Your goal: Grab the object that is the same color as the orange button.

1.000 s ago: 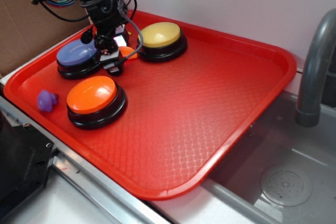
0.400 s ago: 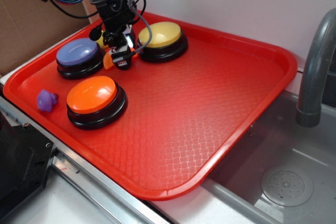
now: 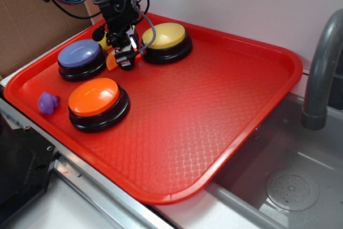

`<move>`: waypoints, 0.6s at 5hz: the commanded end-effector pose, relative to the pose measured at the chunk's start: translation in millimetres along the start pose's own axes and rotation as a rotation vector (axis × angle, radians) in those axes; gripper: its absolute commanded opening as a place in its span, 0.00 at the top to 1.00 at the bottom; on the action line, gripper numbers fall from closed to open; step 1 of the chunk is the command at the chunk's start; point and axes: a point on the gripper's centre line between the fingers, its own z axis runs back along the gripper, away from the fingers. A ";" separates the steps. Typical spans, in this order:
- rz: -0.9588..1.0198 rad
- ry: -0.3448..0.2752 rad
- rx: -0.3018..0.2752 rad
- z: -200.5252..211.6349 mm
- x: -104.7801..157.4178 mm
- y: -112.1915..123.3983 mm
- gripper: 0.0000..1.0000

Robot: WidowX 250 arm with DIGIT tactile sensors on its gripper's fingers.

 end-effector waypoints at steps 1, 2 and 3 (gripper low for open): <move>0.110 -0.015 0.067 51.1 13.7 8.7 1.00; 0.175 -0.009 0.098 77.3 22.0 4.0 1.00; 0.386 0.085 0.135 101.0 41.9 -12.0 1.00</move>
